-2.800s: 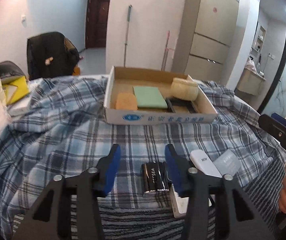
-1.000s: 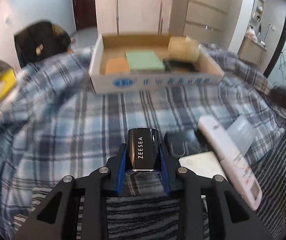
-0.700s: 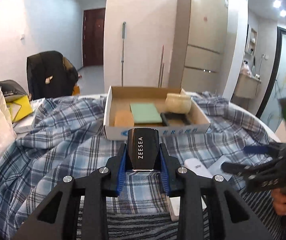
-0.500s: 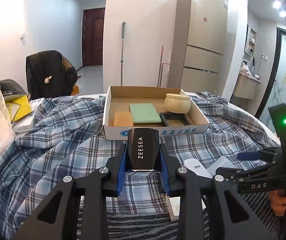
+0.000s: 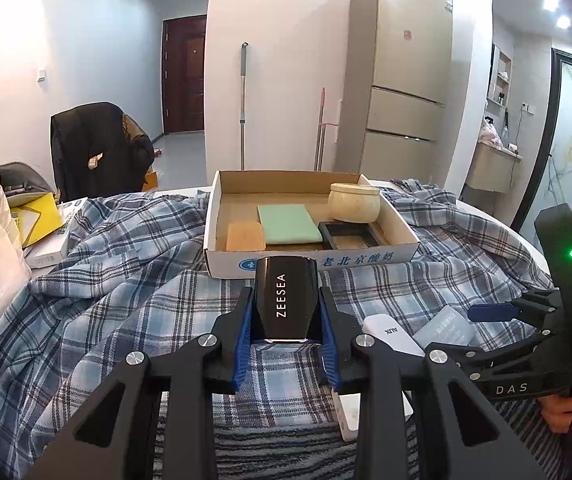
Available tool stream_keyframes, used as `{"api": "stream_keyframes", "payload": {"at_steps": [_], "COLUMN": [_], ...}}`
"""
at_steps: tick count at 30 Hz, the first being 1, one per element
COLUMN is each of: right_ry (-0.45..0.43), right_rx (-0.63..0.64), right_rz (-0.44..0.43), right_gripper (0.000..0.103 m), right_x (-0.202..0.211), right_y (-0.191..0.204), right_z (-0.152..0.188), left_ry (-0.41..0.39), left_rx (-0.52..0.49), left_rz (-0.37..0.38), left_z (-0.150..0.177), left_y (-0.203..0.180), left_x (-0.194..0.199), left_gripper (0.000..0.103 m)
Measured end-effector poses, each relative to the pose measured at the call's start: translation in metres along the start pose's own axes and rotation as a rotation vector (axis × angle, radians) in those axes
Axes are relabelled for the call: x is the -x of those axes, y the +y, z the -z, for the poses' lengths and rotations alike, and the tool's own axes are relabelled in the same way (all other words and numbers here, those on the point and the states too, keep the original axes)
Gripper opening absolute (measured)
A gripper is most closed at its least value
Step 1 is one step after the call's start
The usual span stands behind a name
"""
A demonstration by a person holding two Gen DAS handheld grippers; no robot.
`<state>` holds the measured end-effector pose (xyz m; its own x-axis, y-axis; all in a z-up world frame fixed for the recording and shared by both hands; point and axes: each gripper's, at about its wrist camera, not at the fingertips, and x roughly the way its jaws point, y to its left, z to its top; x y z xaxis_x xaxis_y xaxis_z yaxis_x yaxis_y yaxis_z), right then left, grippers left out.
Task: Organize rigid objects
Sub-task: 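Grasp the grey card box with the right gripper while the left holds the ZEESA box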
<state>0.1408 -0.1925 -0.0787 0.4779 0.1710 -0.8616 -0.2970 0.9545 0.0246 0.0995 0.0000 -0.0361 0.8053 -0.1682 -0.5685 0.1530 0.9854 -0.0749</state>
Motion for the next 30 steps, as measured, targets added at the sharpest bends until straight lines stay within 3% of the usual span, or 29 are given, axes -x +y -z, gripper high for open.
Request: {"api": "stream_keyframes", "payload": {"at_steps": [4, 6, 11, 19, 23, 26, 30], "right_ry": [-0.031, -0.034, -0.028, -0.024, -0.016, 0.025, 0.023], "right_rx": [-0.011, -0.020, -0.084, -0.021, -0.004, -0.015, -0.044], "right_rz": [0.053, 0.093, 0.049, 0.068, 0.099, 0.106, 0.098], "right_gripper": [0.060, 0.060, 0.066, 0.073, 0.073, 0.064, 0.063], "right_x": [0.005, 0.005, 0.006, 0.000, -0.003, -0.012, -0.010], "right_y": [-0.004, -0.010, -0.023, -0.009, -0.007, -0.009, -0.016], "right_z": [-0.002, -0.003, -0.005, -0.003, -0.002, -0.002, -0.002], "left_ry": [-0.001, 0.000, 0.001, 0.000, 0.000, 0.001, 0.000], "left_rx": [0.001, 0.001, -0.003, -0.005, -0.005, -0.005, -0.002], "left_rz": [-0.003, -0.003, -0.003, -0.006, -0.006, -0.006, -0.007], "left_z": [0.000, 0.000, 0.001, 0.000, 0.000, 0.000, 0.000], "left_y": [0.000, 0.000, 0.000, 0.001, 0.001, 0.001, 0.002], "left_x": [0.000, 0.000, 0.000, -0.001, -0.001, -0.001, -0.001], "left_gripper": [0.032, 0.032, 0.032, 0.032, 0.032, 0.032, 0.032]}}
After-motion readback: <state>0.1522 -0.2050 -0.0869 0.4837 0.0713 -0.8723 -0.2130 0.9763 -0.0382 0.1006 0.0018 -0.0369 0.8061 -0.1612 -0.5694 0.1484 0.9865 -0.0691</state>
